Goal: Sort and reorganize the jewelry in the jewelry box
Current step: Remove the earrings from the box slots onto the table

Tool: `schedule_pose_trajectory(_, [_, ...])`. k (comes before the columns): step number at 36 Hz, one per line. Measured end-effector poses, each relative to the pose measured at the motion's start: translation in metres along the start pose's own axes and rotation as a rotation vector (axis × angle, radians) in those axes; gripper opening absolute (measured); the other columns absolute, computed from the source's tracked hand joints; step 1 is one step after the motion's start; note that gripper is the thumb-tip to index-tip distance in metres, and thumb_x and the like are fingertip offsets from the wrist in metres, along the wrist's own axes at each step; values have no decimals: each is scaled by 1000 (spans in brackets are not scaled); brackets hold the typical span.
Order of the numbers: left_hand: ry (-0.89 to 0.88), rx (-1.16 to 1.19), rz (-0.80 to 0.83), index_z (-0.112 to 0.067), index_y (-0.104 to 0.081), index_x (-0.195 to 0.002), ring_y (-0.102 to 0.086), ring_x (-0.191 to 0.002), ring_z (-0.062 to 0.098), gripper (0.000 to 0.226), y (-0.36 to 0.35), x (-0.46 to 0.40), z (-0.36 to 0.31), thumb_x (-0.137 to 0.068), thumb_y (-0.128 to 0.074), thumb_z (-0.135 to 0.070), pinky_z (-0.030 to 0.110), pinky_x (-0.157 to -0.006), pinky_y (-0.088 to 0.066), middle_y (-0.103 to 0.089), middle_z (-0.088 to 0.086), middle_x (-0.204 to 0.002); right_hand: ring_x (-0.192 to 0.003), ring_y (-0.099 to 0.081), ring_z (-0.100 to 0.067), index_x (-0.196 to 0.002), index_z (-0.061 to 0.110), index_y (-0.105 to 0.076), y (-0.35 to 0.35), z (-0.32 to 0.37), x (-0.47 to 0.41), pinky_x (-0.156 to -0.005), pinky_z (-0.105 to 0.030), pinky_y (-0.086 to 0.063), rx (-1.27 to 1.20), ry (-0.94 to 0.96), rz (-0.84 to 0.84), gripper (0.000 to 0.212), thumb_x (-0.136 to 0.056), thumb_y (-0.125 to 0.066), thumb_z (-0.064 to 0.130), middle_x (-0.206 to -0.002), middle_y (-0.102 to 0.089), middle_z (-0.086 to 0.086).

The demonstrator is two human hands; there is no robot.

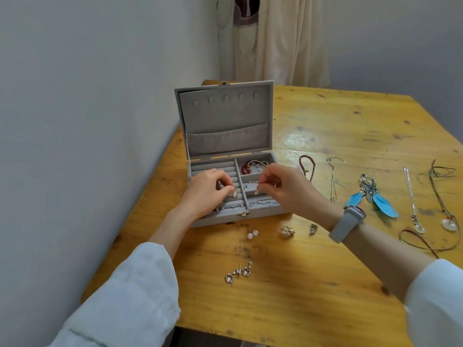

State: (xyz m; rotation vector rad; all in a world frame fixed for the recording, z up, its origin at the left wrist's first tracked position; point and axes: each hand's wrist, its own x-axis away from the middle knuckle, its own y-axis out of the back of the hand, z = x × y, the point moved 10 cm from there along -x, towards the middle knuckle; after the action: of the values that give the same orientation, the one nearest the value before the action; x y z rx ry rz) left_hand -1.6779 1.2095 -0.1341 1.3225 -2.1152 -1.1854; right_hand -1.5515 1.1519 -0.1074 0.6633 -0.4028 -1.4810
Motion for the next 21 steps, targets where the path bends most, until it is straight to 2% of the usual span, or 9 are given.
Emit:
schedule_pose_trajectory(3, [-24,37,-69,-24,-60,-83,-55,-76,4,5,14,14,-12,-85,-63,-21,16,-68,-46,-57,-14,-78,-72,-56,0,-86,16,-59,7,3,17,-68,-7,-45,2,-5,8,10,-86,-59,6,-77,-58,12])
schedule_pose_trajectory(6, [-47,117,-89,-22,-62,-84,-54,-71,-1,3,24,39,-31,-84,-65,-20,8,-63,-43,-58,-14,-76,-69,-55,-2,-83,19,-60,11,5,38,-64,-8,-44,9,-20,31,12,-85,-60,7,-76,-59,12])
schedule_pose_trajectory(10, [-46,175,83,-24,-64,-83,-53,-69,-6,6,10,76,-54,-83,-67,-19,8,-63,-41,-61,-14,-75,-64,-54,2,-77,28,-58,0,4,68,-60,-11,-41,78,-58,211,17,-85,-62,13,-74,-61,13])
schedule_pose_trajectory(13, [-38,211,265,-26,-66,-81,-54,-68,-3,6,-10,101,-68,-83,-67,-20,11,-61,-43,-62,-12,-75,-65,-52,10,-79,27,-59,-23,3,94,-60,-6,-39,154,-83,476,13,-86,-61,15,-73,-59,18])
schedule_pose_trajectory(17, [-81,217,498,-20,-70,-82,-51,-64,-2,3,-37,129,-90,-82,-67,-21,10,-59,-39,-65,-10,-74,-57,-51,7,-76,26,-60,-49,-1,128,-56,-7,-37,41,-169,773,16,-85,-62,13,-60,-58,22])
schedule_pose_trajectory(19, [-86,206,569,-20,-70,-82,-48,-60,-5,4,-46,137,-96,-83,-67,-22,8,-57,-36,-61,-14,-69,-57,-51,4,-77,24,-63,-56,-3,138,-56,-8,-37,8,-203,840,12,-83,-63,14,-59,-58,21])
schedule_pose_trajectory(21, [-85,152,573,-23,-70,-83,-47,-61,-7,4,-53,137,-97,-84,-65,-23,6,-57,-36,-59,-18,-69,-61,-51,3,-82,22,-65,-59,-8,140,-58,-11,-38,52,-202,842,6,-84,-63,17,-66,-59,16])
